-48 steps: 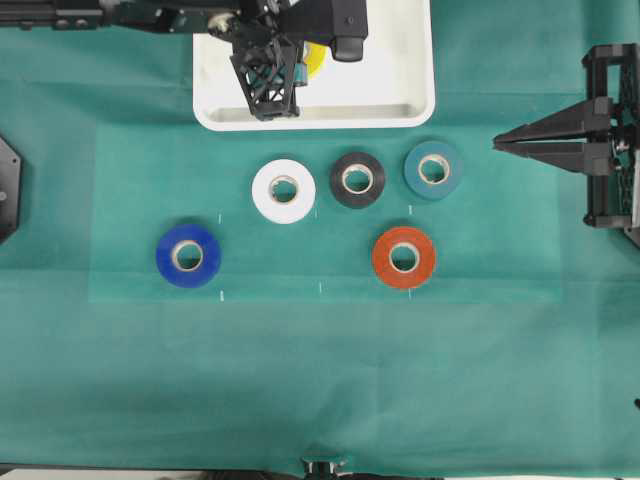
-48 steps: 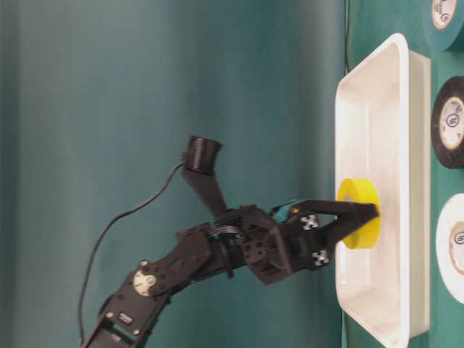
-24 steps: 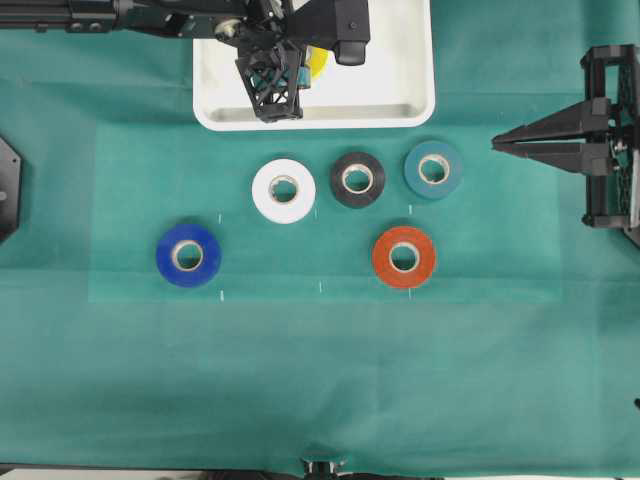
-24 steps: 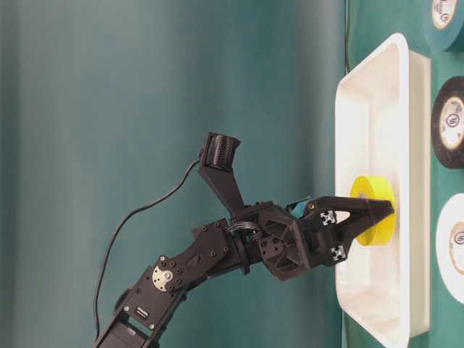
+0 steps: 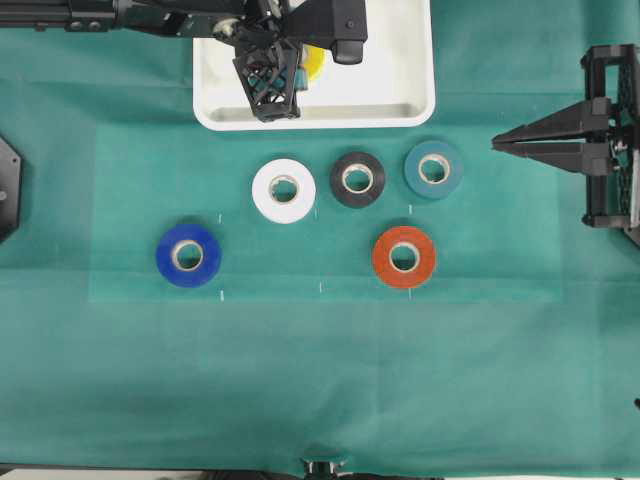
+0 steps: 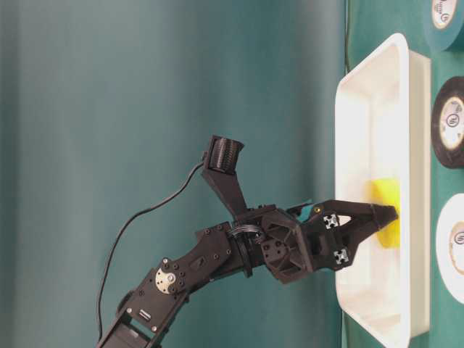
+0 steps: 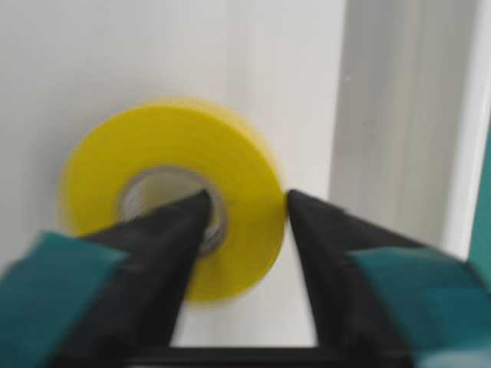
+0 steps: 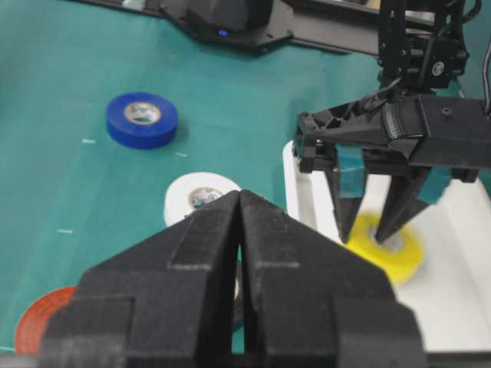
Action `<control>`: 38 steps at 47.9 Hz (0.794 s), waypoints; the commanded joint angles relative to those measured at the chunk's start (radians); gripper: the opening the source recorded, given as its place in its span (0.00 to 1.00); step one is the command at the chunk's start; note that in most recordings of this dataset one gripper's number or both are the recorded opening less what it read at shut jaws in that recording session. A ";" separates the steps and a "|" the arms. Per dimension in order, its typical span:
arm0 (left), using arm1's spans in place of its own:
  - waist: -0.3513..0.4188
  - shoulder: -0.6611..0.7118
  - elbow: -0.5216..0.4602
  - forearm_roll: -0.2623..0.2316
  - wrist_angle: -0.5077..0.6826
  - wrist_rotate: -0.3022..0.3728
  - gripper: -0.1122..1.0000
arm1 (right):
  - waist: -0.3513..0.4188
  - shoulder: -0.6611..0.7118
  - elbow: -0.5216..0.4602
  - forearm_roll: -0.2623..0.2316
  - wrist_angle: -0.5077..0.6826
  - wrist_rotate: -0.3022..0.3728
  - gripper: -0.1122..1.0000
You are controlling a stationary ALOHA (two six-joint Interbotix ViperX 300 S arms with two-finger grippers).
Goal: Pick up the tape from a random location and place it into the white case.
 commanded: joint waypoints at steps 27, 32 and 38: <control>0.002 -0.061 0.012 -0.003 -0.015 -0.005 0.98 | -0.002 0.003 -0.028 -0.002 -0.006 0.000 0.10; 0.000 -0.081 0.009 -0.002 0.002 -0.005 0.98 | -0.002 0.003 -0.028 -0.002 -0.006 0.000 0.10; -0.006 -0.123 0.009 -0.003 0.025 -0.006 0.98 | -0.002 0.003 -0.028 -0.003 -0.006 0.000 0.10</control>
